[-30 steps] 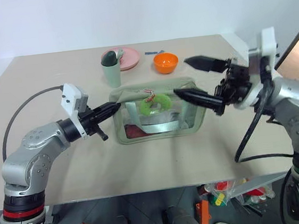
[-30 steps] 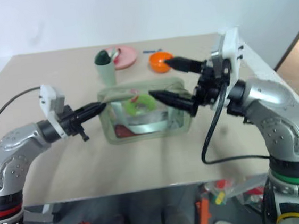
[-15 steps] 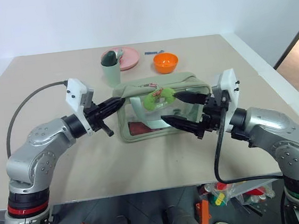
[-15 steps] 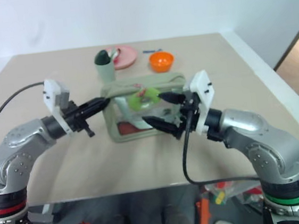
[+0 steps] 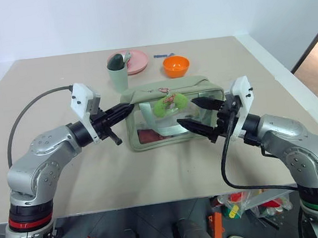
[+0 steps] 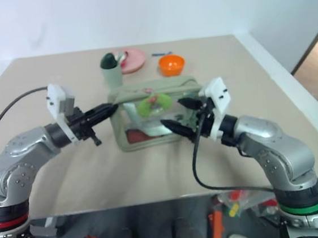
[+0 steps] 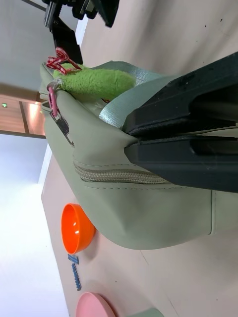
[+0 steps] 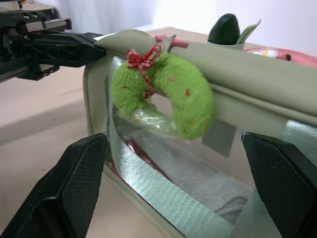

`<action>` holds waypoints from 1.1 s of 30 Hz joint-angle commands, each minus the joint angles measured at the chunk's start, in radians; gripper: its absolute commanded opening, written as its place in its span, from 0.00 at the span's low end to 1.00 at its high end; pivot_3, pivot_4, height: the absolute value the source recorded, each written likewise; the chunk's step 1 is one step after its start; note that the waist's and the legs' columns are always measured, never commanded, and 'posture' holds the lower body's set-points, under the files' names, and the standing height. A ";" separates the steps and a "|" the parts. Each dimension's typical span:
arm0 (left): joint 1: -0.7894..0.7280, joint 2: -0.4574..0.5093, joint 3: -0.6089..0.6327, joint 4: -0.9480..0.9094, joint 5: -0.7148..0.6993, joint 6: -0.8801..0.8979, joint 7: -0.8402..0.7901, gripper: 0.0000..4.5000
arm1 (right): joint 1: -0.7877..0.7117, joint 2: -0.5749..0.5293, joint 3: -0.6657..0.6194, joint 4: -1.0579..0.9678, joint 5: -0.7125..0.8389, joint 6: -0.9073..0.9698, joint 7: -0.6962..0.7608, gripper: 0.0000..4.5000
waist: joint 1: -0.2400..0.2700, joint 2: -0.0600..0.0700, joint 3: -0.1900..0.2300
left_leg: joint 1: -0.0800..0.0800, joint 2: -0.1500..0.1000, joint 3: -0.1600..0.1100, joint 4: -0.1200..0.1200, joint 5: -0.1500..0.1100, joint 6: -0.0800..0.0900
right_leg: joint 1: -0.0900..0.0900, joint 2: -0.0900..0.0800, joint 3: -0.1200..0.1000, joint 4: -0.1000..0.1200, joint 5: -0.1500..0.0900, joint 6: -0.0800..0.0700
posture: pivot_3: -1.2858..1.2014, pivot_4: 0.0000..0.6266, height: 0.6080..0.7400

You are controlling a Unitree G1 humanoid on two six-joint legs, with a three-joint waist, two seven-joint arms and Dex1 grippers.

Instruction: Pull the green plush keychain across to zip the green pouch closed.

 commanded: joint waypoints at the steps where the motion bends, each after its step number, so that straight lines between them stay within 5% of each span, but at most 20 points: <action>1: -0.009 0.009 0.004 -0.051 -0.010 -0.013 -0.007 0.00 | -0.059 0.024 -0.021 0.002 0.018 -0.010 -0.002 1.00 | -0.001 0.000 0.000 | 0.000 0.000 0.000 0.000 0.000 0.000 | 0.000 0.000 0.000 0.000 0.000 0.000 | 0.52 0.24 1.00; 3: -0.010 0.007 0.001 -0.051 -0.008 -0.014 -0.007 0.00 | -0.078 0.038 -0.012 0.009 0.020 -0.003 -0.005 1.00 | 0.000 0.000 0.000 | 0.000 0.000 0.000 0.000 0.000 0.000 | 0.000 0.000 0.000 0.000 0.000 0.000 | 0.52 0.24 1.00; 6: -0.014 0.002 -0.007 -0.050 -0.005 -0.017 -0.003 0.00 | -0.097 0.059 0.012 0.022 0.003 -0.002 -0.008 0.84 | 0.000 0.000 0.000 | 0.000 0.000 0.000 0.000 0.000 0.000 | 0.000 0.000 0.000 0.000 0.000 0.000 | 0.52 0.24 1.00; 17: -0.018 -0.006 -0.019 -0.052 0.002 -0.025 0.011 0.00 | -0.118 0.092 0.073 0.050 -0.054 -0.011 0.011 0.01 | 0.000 0.000 0.000 | -0.001 0.000 0.000 0.000 0.000 0.000 | 0.000 0.000 0.000 0.000 0.000 0.000 | 0.52 0.24 1.00; 27: -0.024 0.009 -0.041 -0.049 0.027 -0.034 -0.013 0.00 | -0.275 0.011 -0.024 0.041 0.029 -0.015 0.122 0.01 | 0.000 0.000 0.000 | -0.001 0.000 0.000 -0.001 0.000 0.000 | -0.002 0.000 0.001 0.000 0.000 0.000 | 0.52 0.24 1.00; 33: -0.061 0.007 -0.080 -0.028 0.099 -0.083 -0.016 0.00 | -0.416 -0.099 -0.027 0.194 -0.081 -0.108 0.210 0.01 | 0.001 0.000 0.000 | -0.002 0.000 0.000 -0.002 0.000 0.000 | -0.002 0.000 0.000 -0.001 0.000 0.000 | 0.52 0.24 1.00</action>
